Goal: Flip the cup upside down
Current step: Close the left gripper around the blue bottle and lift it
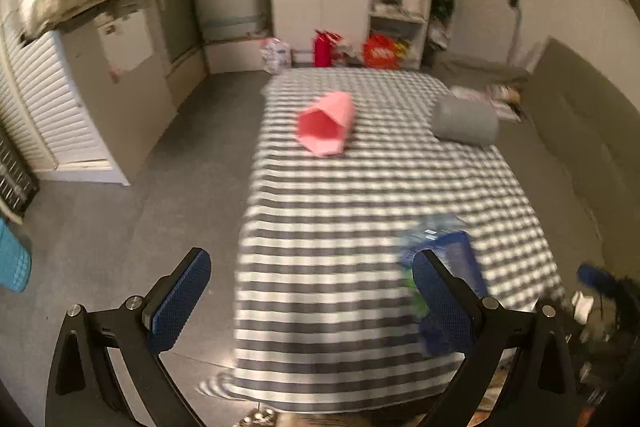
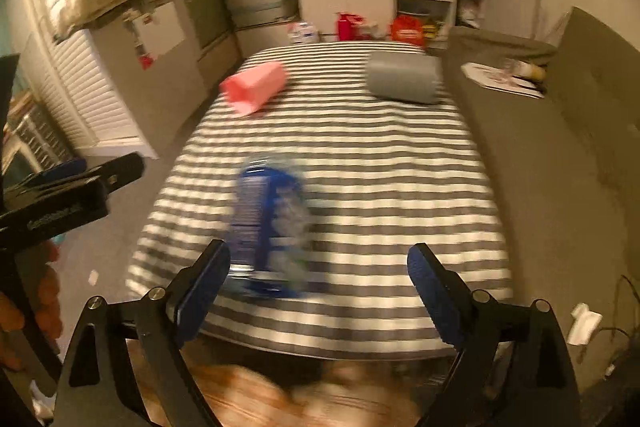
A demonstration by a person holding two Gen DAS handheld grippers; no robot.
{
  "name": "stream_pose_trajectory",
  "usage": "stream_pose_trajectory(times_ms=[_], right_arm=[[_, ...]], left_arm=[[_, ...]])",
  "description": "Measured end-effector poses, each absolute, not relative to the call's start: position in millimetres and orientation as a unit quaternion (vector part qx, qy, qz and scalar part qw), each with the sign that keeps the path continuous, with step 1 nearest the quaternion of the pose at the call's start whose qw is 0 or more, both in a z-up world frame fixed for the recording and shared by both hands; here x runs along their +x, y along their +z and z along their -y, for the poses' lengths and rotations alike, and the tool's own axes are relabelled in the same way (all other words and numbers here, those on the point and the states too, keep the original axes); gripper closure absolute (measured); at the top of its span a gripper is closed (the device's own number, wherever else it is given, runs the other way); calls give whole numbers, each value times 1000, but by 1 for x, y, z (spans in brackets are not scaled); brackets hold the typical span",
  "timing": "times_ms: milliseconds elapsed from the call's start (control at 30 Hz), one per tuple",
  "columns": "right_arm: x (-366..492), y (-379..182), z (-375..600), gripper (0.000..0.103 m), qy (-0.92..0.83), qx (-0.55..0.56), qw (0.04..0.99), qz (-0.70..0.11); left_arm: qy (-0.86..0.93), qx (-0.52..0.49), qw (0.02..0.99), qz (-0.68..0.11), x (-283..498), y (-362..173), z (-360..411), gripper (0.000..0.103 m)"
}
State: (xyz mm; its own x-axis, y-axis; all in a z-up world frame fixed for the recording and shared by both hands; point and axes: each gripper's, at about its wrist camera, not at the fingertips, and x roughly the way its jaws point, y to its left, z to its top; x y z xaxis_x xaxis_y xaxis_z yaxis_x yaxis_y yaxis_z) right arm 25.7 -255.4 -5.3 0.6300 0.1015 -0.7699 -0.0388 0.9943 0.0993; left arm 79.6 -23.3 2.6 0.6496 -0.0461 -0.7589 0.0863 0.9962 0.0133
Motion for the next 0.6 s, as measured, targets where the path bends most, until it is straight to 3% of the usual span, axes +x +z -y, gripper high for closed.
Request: stream_pose_trajectory(times_ms=[367, 433, 500, 600], right_arm=[[34, -27, 333, 13, -50, 101, 895, -432], [40, -36, 331, 13, -47, 102, 891, -441], [43, -43, 331, 13, -42, 104, 889, -444], [45, -46, 328, 13, -42, 102, 891, -441]], left_arm=[[-88, 36, 860, -501, 127, -37, 103, 1], [-91, 40, 851, -515, 135, -45, 107, 6], [-98, 32, 839, -534, 143, -53, 108, 20], [-120, -2, 806, -580, 154, -69, 105, 25]])
